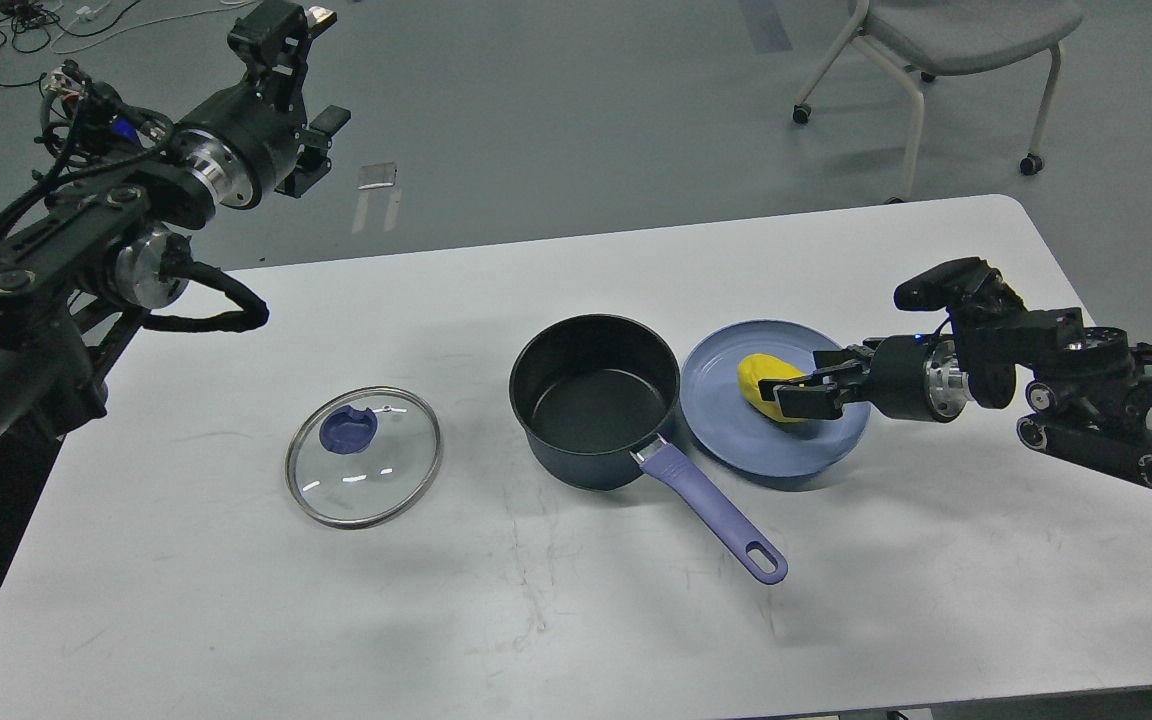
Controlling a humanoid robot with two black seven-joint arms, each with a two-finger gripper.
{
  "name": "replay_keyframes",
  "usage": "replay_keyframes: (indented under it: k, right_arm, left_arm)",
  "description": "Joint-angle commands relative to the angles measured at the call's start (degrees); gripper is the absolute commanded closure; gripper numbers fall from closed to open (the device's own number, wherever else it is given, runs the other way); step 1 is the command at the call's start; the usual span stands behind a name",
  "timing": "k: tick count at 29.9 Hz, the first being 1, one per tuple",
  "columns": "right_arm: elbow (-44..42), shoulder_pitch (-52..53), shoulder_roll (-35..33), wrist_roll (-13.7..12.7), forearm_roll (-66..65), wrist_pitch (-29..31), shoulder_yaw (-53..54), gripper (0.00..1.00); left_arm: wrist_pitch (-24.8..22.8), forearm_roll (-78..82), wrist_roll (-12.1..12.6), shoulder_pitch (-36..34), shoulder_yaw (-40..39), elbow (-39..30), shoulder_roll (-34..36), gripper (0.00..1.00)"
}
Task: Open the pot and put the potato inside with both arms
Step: 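Reach the right gripper to the yellow potato on the plate and grasp, then lift the potato with the right gripper and move it over the saucepan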
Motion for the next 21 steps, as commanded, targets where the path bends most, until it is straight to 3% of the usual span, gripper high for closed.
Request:
replay_keyframes:
  k: [1, 5, 10, 13, 15, 16, 21]
  right_arm:
    - [-0.3, 0.1, 1.1, 0.0, 0.0, 0.0, -0.1, 0.19]
    - [-0.2, 0.0, 1.6, 0.3, 0.0, 0.0, -0.7, 0.33]
    - [-0.2, 1.2, 1.6, 0.6, 0.0, 0.1, -2.1, 0.33]
    - [-0.1, 1.8, 1.6, 0.6, 0.0, 0.2, -3.1, 0.56]
    - [-0.3, 3.0, 1.6, 0.3, 0.0, 0.3, -4.5, 0.64]
    - [-0.4, 3.7, 1.6, 0.3, 0.0, 0.3, -5.5, 0.77]
    - [-0.1, 4.2, 1.0, 0.3, 0.0, 0.2, -5.9, 0.88]
  left_arm:
    - [0.1, 0.1, -0.1, 0.5, 0.1, 0.1, 0.4, 0.02]
    - [0.1, 0.2, -0.1, 1.7, 0.2, 0.1, 0.7, 0.02]
    - [0.1, 0.2, -0.1, 2.6, 0.2, 0.1, 1.7, 0.02]
    - [0.3, 0.2, -0.1, 2.6, 0.3, 0.1, 1.7, 0.02]
    - [0.9, 0.2, -0.1, 3.1, 0.3, 0.1, 1.7, 0.02]
    - [1.5, 0.3, -0.1, 3.3, 0.4, 0.1, 1.6, 0.02]
    - [1.8, 1.1, 0.0, 3.3, 0.6, 0.1, 1.1, 0.02]
